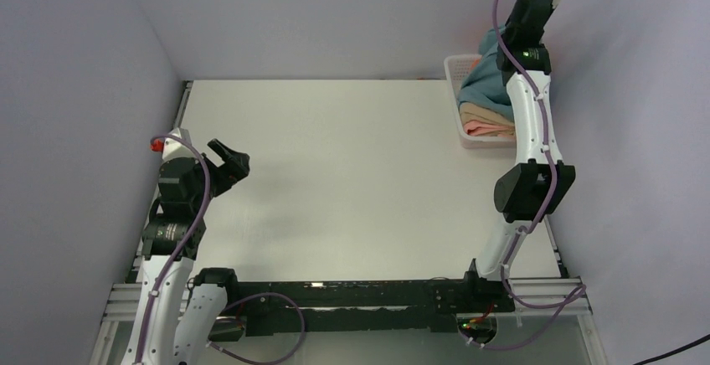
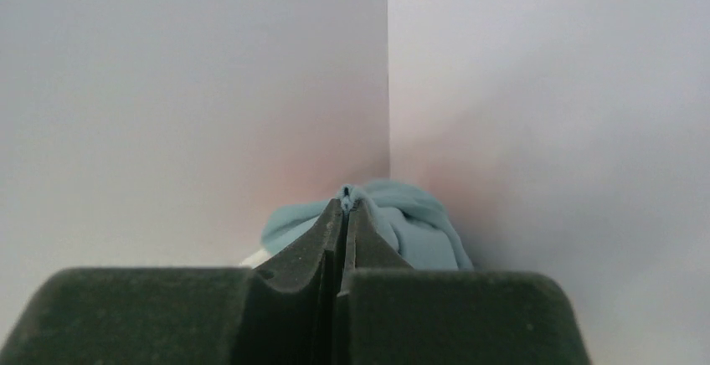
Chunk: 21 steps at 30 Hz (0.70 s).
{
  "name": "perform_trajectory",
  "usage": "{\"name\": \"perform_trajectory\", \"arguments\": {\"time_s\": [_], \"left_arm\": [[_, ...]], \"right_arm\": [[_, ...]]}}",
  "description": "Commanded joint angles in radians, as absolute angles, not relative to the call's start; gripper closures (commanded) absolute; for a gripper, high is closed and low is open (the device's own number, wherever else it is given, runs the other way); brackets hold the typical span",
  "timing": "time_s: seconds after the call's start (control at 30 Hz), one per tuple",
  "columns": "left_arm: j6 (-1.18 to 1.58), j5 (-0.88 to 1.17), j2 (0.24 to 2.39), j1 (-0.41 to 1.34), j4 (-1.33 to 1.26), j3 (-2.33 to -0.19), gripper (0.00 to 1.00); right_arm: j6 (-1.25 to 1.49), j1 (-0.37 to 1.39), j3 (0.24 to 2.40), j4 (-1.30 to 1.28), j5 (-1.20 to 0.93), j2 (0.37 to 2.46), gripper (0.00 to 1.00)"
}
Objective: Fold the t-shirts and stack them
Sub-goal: Grab crumpled tshirt from bin with the right arm, then move the tshirt to the center of the board
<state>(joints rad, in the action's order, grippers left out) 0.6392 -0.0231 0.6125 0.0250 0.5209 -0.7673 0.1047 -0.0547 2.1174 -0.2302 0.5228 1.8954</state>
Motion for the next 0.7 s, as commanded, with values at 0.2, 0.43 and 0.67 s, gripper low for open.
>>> {"name": "perform_trajectory", "arguments": {"time_s": [0.2, 0.43, 0.67], "left_arm": [[0.632, -0.011, 0.643, 0.025, 0.506, -0.803, 0.01], [0.631, 0.008, 0.661, 0.025, 0.494, -0.798, 0.01], [0.628, 0.032, 0.678, 0.026, 0.486, -0.803, 0.01]], "right_arm": [[-0.083, -0.065, 2.394, 0.107, 0.464, 1.822, 1.00], [0.039, -0.067, 2.453, 0.150, 0.295, 1.785, 1.00], [0.297, -0.066, 2.439, 0.255, 0.100, 1.719, 1.00]]}}
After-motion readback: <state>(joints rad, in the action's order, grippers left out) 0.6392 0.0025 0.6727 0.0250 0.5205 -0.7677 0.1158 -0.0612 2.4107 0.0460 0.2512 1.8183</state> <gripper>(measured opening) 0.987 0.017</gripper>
